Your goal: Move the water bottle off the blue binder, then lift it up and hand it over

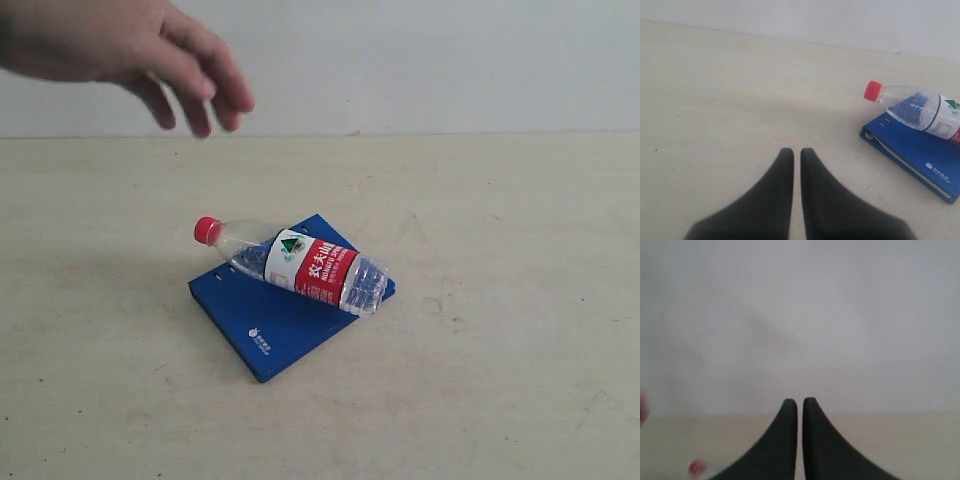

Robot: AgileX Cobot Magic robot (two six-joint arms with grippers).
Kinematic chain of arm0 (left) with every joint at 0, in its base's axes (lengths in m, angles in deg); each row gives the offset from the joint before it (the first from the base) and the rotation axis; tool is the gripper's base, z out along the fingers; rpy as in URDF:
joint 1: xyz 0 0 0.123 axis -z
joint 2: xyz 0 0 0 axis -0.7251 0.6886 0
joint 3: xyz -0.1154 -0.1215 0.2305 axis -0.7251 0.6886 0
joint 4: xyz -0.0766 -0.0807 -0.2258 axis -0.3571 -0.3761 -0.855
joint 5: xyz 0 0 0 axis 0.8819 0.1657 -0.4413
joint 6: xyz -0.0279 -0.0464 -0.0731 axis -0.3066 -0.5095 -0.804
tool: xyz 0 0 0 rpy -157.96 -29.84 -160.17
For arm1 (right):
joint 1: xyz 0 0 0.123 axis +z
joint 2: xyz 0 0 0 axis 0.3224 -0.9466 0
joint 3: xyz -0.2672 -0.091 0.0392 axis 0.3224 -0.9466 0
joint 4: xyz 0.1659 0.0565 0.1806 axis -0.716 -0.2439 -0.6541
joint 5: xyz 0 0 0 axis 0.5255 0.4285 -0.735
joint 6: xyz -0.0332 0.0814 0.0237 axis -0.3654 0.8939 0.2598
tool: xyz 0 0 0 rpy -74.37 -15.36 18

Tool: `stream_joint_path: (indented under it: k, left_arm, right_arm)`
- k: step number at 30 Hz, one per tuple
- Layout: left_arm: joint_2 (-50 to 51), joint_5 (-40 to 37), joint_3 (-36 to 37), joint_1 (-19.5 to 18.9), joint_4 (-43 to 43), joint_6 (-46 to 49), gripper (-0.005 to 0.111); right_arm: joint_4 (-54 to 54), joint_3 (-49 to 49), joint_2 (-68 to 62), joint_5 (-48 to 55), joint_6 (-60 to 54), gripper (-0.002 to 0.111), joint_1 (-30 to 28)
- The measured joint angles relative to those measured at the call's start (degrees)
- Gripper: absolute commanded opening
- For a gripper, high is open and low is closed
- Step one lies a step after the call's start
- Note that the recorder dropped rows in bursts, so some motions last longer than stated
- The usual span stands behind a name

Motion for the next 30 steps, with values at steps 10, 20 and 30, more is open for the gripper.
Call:
stream_joint_path:
  k: [10, 20, 30]
  left_arm:
    - [0.0, 0.0, 0.0, 0.0, 0.0, 0.0, 0.005]
    - [0.0, 0.0, 0.0, 0.0, 0.0, 0.0, 0.005]
    - [0.0, 0.0, 0.0, 0.0, 0.0, 0.0, 0.005]
  right_arm:
    - [-32.9, 1.3, -43.6, 11.9, -56.2, 0.006, 19.9]
    - [-34.6, 15.5, -72.9, -20.7, -70.7, 0.067, 36.4]
    - [-35.7, 49.0, -95.7, -17.9, -63.5, 0.067, 39.4]
